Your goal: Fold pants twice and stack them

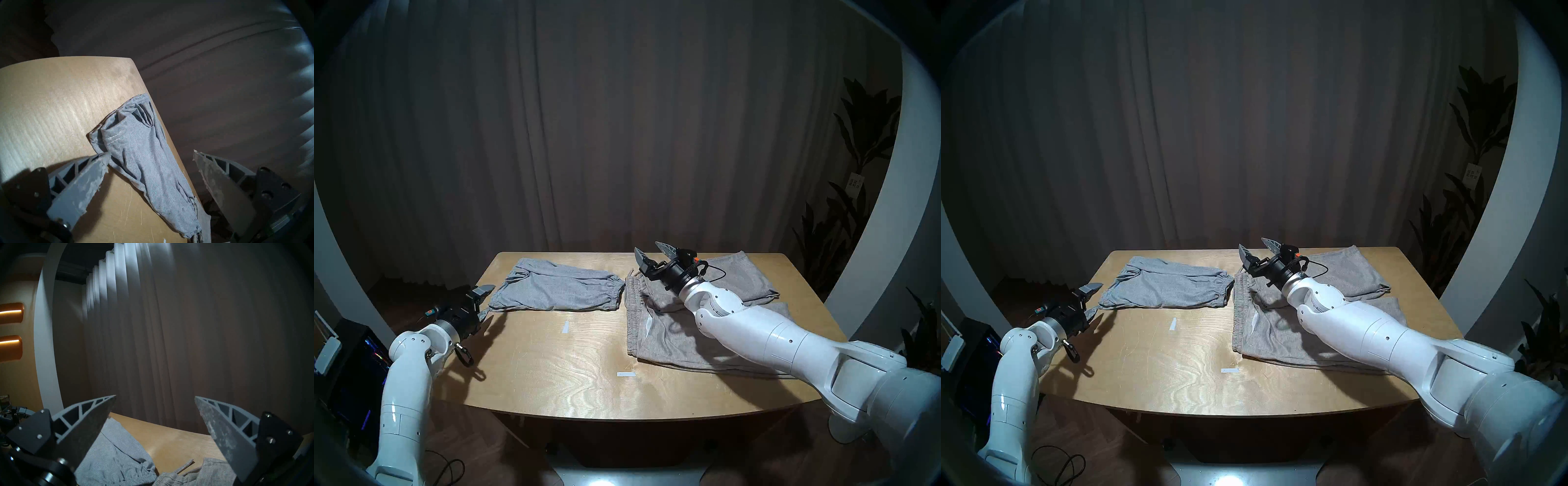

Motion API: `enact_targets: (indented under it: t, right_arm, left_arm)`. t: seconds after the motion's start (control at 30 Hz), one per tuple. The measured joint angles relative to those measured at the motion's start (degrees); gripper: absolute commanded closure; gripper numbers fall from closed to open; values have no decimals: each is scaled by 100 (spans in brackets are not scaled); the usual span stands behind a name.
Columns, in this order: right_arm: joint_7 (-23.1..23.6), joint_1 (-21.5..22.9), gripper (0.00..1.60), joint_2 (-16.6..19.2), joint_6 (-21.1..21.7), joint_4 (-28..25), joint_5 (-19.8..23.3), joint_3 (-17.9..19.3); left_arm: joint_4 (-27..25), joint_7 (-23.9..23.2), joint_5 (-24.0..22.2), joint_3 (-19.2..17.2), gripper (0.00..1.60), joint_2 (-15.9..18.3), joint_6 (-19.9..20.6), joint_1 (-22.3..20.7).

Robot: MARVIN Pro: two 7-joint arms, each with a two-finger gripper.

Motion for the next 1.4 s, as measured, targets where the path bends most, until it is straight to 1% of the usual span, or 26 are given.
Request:
enact_targets:
  t: [0.27,0.43,0.6,0.77,0.87,1.07,1.13,1.3,1.4]
  right_arm:
    - [68,-166,0,286,-61,-548,-46,1]
    - [90,-284,0,504,-98,-933,-70,12]
    - [95,-389,0,716,-123,-1275,-85,26]
    - [95,-489,0,925,-139,-1589,-89,43]
    - [75,-560,0,1077,-146,-1816,-81,60]
    - [-27,-657,0,1293,-150,-2136,-39,87]
    - [-141,-712,0,1416,-150,-2298,1,113]
    - [-398,-761,0,1537,-141,-2425,42,162]
    - [-720,-768,0,1603,-109,-2491,77,207]
  left_arm:
    - [-612,282,0,-17,0,7,15,14]
    - [-1010,538,0,-54,0,7,16,96]
    - [-1189,850,-164,-182,0,-87,32,188]
    - [-1187,1174,-502,-416,0,-260,35,275]
    - [-1177,1402,-781,-584,0,-403,27,324]
    - [-1188,1742,-1162,-736,0,-617,-7,340]
    - [-1205,1978,-1390,-784,0,-763,-45,325]
    - [-1246,2311,-1676,-814,0,-948,-119,285]
    - [-1324,2673,-1926,-818,0,-1114,-216,227]
